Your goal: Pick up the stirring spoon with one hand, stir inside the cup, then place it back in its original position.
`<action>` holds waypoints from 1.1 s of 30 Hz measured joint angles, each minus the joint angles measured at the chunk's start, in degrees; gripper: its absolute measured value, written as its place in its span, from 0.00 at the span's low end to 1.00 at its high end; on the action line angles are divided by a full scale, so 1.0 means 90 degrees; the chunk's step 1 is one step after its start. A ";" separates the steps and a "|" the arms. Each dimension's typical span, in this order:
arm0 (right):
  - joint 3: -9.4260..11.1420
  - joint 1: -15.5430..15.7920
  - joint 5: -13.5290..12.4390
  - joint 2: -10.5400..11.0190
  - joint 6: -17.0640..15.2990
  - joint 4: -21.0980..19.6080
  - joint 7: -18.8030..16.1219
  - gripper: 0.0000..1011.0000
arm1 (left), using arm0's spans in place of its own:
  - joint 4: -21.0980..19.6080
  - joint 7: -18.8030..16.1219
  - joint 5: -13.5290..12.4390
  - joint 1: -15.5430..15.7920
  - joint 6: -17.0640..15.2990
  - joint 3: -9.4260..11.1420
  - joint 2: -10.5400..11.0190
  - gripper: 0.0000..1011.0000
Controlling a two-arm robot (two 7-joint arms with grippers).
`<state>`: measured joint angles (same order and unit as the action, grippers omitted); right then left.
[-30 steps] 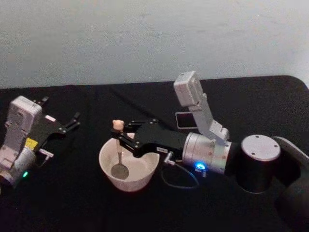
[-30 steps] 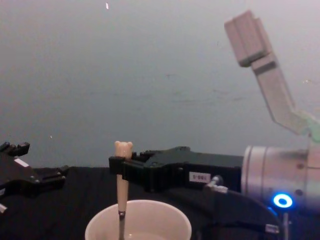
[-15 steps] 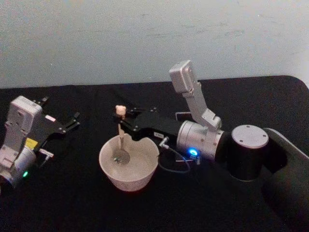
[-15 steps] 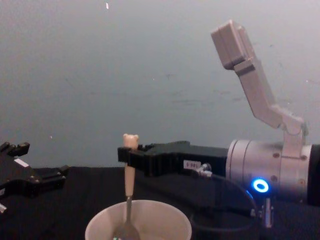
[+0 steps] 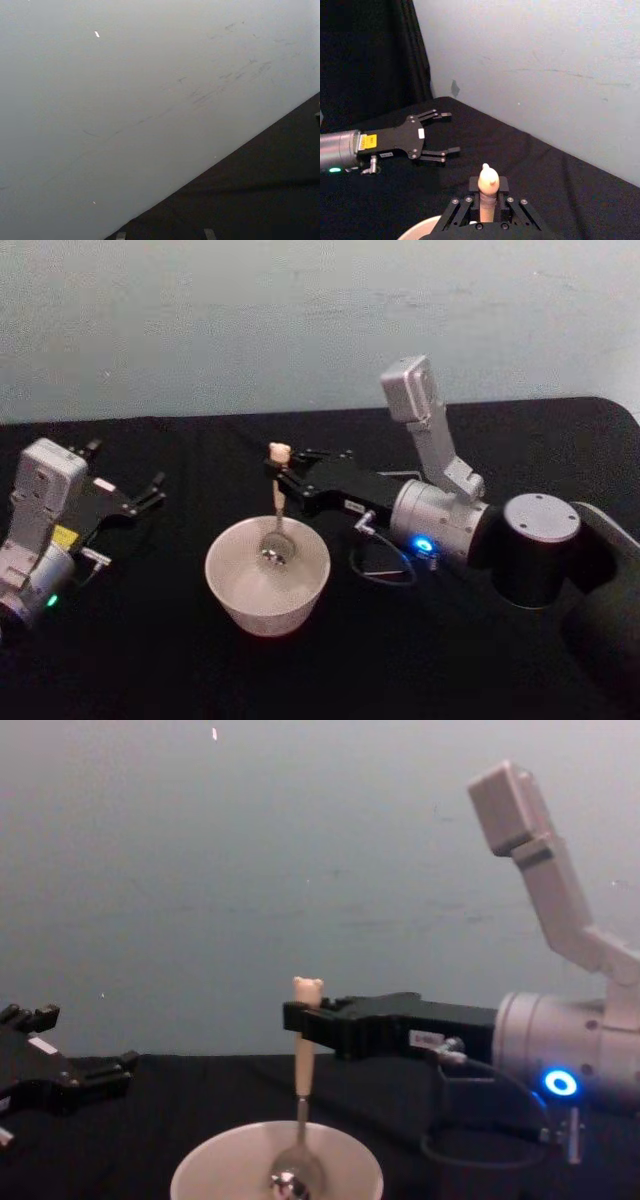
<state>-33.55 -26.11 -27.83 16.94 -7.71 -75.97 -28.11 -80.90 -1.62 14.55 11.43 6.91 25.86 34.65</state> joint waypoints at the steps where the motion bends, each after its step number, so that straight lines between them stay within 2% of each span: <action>1: 0.0017 0.0014 -0.0001 0.0019 0.0007 -0.0010 -0.0010 0.21 | 0.0000 0.0000 0.0000 0.0000 0.0000 0.0000 0.0000 0.99; 9: 0.0148 0.0227 -0.0063 0.0278 0.0048 -0.0275 -0.0131 0.21 | 0.0000 0.0000 0.0000 0.0000 0.0000 0.0000 0.0000 0.99; 14: 0.0210 0.0467 -0.0184 0.0550 0.0021 -0.0619 -0.0266 0.21 | 0.0000 0.0000 0.0000 0.0000 0.0000 0.0000 0.0000 0.99; 20: 0.0217 0.0649 -0.0318 0.0770 -0.0044 -0.0908 -0.0402 0.21 | 0.0000 0.0000 0.0000 0.0000 0.0000 0.0000 0.0000 0.99; 25: 0.0147 0.0752 -0.0384 0.0907 -0.0063 -0.1100 -0.0508 0.21 | 0.0000 0.0000 0.0000 0.0000 0.0000 0.0000 0.0000 0.99; 27: 0.0053 0.0786 -0.0417 0.0969 -0.0077 -0.1201 -0.0579 0.21 | 0.0000 0.0000 0.0000 0.0000 0.0000 0.0000 0.0000 0.99; 33: -0.0116 0.0740 -0.0430 0.0947 -0.0117 -0.1240 -0.0627 0.21 | 0.0000 0.0000 0.0000 0.0000 0.0000 0.0000 0.0000 0.99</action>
<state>-34.60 -19.45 -31.70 25.46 -8.76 -87.13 -33.75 -80.90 -1.62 14.55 11.43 6.91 25.86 34.65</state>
